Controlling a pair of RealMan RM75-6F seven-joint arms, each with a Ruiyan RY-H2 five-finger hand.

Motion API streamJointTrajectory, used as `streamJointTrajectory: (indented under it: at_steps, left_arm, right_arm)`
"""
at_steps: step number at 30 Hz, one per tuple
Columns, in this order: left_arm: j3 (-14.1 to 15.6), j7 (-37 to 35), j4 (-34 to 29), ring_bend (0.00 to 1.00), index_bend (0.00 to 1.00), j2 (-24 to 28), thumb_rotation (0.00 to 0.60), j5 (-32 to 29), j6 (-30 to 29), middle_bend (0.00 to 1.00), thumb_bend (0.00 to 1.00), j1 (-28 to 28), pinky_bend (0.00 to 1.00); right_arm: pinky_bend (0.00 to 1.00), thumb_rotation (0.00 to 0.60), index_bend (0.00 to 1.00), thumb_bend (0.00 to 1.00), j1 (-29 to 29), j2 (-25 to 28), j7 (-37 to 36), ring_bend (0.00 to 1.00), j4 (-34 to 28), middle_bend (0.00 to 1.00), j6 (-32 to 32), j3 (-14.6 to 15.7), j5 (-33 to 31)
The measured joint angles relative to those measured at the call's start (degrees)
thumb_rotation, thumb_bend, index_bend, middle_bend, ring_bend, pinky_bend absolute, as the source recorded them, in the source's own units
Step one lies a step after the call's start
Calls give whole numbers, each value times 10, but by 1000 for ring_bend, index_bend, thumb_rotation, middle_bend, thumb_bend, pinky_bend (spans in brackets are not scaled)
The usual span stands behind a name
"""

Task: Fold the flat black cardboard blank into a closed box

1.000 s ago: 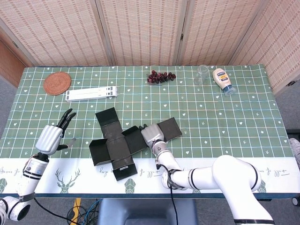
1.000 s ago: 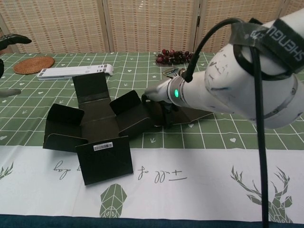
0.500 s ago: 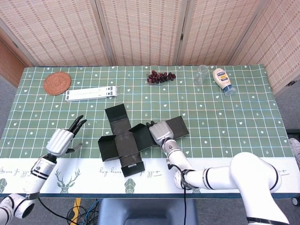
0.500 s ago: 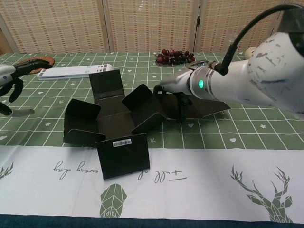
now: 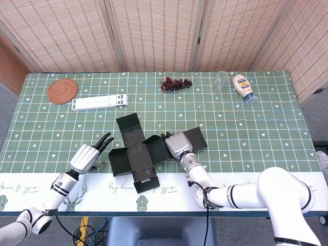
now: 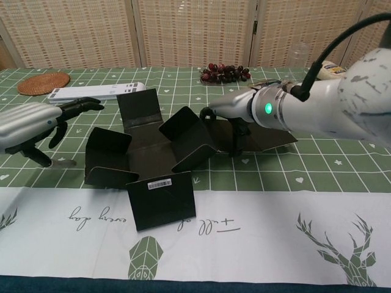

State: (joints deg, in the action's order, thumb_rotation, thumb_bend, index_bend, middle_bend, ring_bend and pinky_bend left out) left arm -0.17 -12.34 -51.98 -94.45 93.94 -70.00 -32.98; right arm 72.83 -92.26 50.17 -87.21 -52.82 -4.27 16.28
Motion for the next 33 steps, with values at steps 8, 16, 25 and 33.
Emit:
streamJointTrajectory:
  at_steps: [8,16,25,33]
  left_arm:
    - [-12,-57,-16,666,0,-22,600,-16,0,0,201,-5,828]
    - [-22,-141,-121,653,0,3,600,-39,8,0,200,-3,829]
    - [-15,-221,-167,651,0,27,600,-51,40,0,199,-3,830]
    - [-3,-277,-171,651,0,32,600,-45,55,0,200,-5,830]
  right_arm:
    - [1000,600,166,351,-6,-2,-10,732,2,262,5,-1,27]
    - [1000,600,188,353,8,12,-2,737,1,276,33,-1,69]
    - [1000,600,221,353,38,38,21,745,-7,304,64,12,126]
    - [1000,600,229,353,58,44,29,747,0,311,84,28,164]
